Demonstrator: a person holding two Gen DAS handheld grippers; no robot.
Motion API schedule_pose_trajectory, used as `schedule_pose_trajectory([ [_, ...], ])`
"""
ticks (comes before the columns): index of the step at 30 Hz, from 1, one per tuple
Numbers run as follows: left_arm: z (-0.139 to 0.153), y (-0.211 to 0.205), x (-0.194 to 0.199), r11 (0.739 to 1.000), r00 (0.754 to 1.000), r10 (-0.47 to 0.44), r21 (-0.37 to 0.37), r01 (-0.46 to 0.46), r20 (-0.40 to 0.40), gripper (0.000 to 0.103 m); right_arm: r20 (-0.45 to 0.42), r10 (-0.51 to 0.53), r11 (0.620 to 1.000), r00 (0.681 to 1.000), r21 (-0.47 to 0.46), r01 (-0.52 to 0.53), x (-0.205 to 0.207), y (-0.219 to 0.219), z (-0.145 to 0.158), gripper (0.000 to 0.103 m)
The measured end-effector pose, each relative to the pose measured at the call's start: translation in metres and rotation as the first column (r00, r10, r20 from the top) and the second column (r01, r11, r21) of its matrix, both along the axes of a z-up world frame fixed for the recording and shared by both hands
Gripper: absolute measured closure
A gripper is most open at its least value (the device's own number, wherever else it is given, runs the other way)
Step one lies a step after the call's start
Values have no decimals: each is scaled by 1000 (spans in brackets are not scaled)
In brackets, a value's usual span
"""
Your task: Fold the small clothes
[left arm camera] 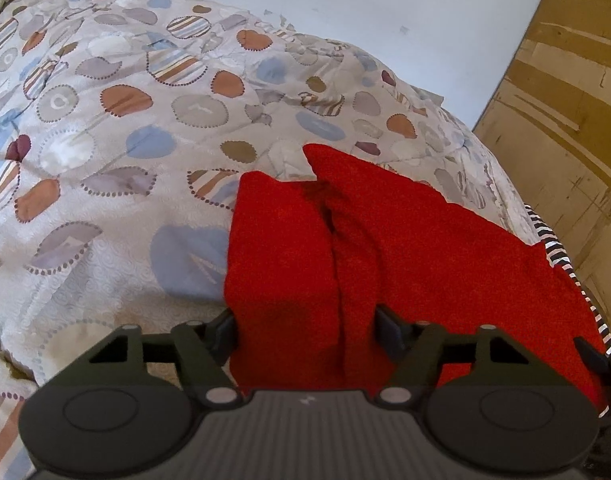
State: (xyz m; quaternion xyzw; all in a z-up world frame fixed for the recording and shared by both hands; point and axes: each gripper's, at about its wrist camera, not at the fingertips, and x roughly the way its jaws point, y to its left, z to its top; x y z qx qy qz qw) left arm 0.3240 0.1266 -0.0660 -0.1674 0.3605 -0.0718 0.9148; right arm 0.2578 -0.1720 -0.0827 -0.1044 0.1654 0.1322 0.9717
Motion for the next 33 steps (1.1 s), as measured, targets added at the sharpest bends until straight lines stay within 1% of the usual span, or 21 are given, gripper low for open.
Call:
schedule_pose_trajectory([
  [1,1,0,0,1000,1000,1,-1,-1,-2,35,0,0,1000,1000,0,0,0,0,0,0],
  [3,2,-1,0,1000,1000,1,-6,-1,-11,46,0,0,1000,1000,0,0,0,0,0,0],
  [4,4,-1,0,1000,1000,-1,-7,1,-14,49,0,0,1000,1000,0,0,0,0,0,0],
  [6,6,-2,0,1000,1000,-2,-8,2,-19,58,1,0,1000,1000,-1,0,0,0,0,0],
  [8,8,-2,1,1000,1000,6,-13,-6,-29,64,1,0,1000,1000,0,0,0,0,0,0],
  [10,9,-1,0,999,999,32,-32,-33,-33,71,1,0,1000,1000,-1,0,0,0,0,0],
  [12,9,1,-2,995,997,68,-66,-70,-32,78,2,0,1000,1000,0,0,0,0,0,0],
  [14,9,0,-5,993,996,89,-75,-91,-25,80,4,0,1000,1000,1,0,0,-1,1,0],
  [20,17,-14,-11,993,993,120,-10,-119,14,84,5,0,1000,1000,1,0,-1,-1,1,0],
  [24,31,-26,-10,992,992,121,19,-122,31,86,1,1,1000,1000,4,-1,0,-2,1,0],
  [27,48,-36,-9,997,995,76,11,-77,68,87,-28,7,1000,1000,23,-7,4,-6,4,0],
  [31,79,-72,-1,997,993,-25,73,17,118,88,-123,23,997,992,76,-13,15,-18,15,0],
  [33,93,-95,4,994,988,-77,90,65,135,89,-137,11,995,990,101,3,11,-28,21,0],
])
